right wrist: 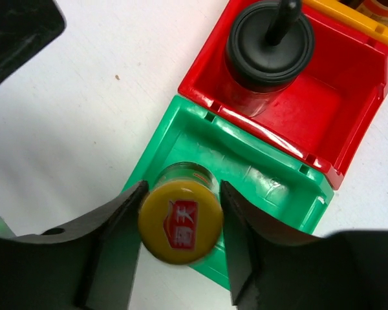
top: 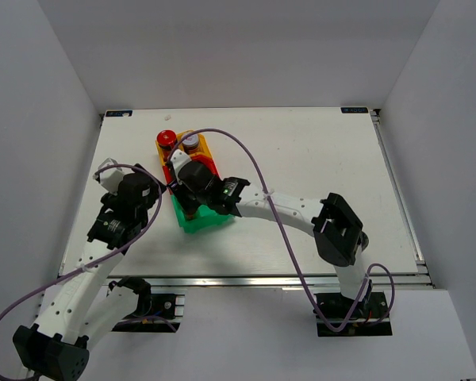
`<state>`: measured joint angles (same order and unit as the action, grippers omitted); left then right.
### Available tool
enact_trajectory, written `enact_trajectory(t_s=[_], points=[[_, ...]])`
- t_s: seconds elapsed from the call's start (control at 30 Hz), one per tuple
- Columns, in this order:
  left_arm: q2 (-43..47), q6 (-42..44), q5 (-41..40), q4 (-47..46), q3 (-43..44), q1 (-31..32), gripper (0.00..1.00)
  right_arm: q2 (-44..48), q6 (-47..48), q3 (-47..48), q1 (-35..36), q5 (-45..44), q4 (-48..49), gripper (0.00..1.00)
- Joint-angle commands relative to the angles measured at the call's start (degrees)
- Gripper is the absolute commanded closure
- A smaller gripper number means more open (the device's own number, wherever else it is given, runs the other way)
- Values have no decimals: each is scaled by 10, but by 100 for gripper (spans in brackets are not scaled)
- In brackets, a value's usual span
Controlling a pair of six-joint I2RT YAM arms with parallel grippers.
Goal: Organize the condiment bottles
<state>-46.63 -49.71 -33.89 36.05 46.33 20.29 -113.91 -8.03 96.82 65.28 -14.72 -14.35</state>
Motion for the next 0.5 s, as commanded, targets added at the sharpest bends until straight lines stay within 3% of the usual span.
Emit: enact_trajectory(t_s=[0.0, 0.27, 0.47], points=[[9, -6, -3, 4, -4, 0, 2, 26, -8, 26, 6, 12, 77, 43], [18, -6, 1, 3, -4, 1, 2, 36, -15, 54, 6, 31, 32, 12], [29, -3, 7, 2, -1, 0, 2, 75, -9, 87, 4, -74, -34, 11]])
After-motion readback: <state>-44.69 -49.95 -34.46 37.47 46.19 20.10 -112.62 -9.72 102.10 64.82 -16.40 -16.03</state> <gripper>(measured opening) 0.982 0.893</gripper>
